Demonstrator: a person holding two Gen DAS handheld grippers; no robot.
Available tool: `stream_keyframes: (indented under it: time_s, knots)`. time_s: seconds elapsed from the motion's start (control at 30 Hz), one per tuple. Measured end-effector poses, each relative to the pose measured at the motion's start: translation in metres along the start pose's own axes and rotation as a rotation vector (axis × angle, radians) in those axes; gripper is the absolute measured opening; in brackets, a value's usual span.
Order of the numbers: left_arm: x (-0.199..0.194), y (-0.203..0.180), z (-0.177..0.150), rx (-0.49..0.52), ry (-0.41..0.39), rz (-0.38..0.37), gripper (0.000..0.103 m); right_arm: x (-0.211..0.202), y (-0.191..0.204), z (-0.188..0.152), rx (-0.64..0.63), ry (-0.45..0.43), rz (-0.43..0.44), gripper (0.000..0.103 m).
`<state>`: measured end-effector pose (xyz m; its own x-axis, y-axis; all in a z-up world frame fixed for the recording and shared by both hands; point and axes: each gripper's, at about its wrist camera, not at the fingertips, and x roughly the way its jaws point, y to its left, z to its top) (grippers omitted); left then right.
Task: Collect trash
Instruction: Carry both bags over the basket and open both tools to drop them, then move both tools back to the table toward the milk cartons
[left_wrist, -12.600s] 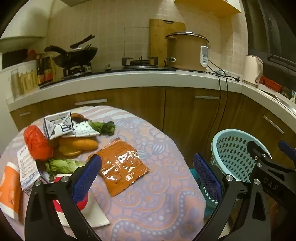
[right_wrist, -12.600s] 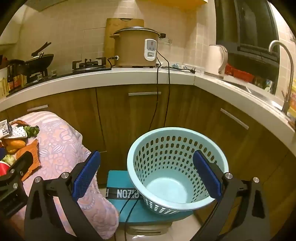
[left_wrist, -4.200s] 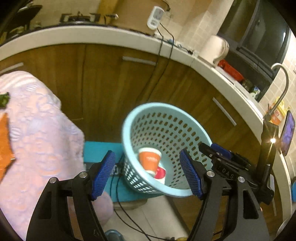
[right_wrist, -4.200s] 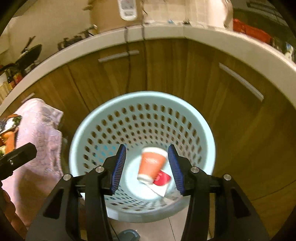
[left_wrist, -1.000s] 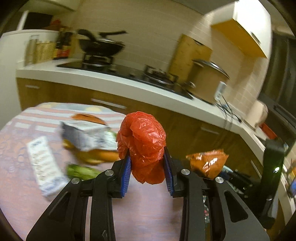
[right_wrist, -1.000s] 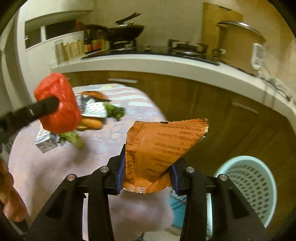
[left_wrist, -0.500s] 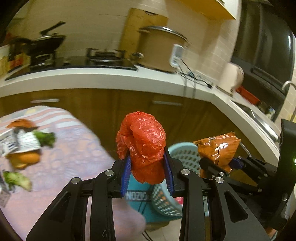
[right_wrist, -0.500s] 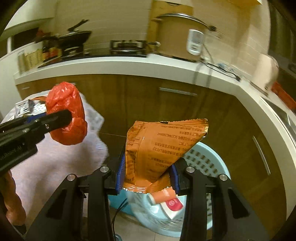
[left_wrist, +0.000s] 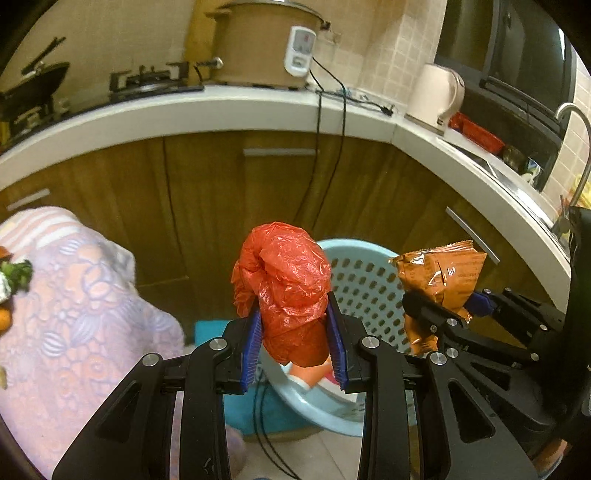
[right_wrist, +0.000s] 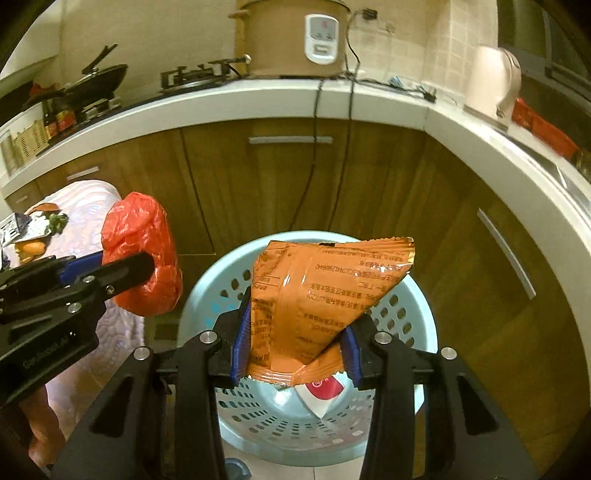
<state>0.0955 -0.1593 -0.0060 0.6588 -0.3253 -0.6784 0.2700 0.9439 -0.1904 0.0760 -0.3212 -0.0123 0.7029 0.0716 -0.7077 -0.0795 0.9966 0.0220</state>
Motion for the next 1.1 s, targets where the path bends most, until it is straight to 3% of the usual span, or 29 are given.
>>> stream_keyframes:
  time_s: [0.2, 0.37, 0.57, 0.73, 0.83, 1.1]
  knots:
    - [0.017, -0.006, 0.0, 0.004, 0.051, -0.041, 0.031, 0.013, -0.015, -0.008, 0.029, 0.041, -0.014, 0.041]
    - [0.028, -0.01, -0.002, 0.016, 0.082, -0.051, 0.044, 0.022, -0.026, -0.014, 0.063, 0.076, -0.013, 0.059]
    - [0.02, -0.003, -0.005, 0.005, 0.069, -0.043, 0.054, 0.022, -0.031, -0.014, 0.081, 0.082, -0.017, 0.061]
    - [0.01, 0.009, -0.004, -0.021, 0.056, -0.037, 0.054, 0.024, -0.03, -0.014, 0.09, 0.092, -0.012, 0.063]
    - [0.004, 0.015, -0.006, -0.036, 0.048, -0.035, 0.054, 0.025, -0.03, -0.014, 0.098, 0.1, -0.004, 0.076]
    - [-0.024, 0.034, -0.009, -0.074, -0.002, -0.004, 0.054, 0.017, -0.019, -0.011, 0.096, 0.082, 0.021, 0.077]
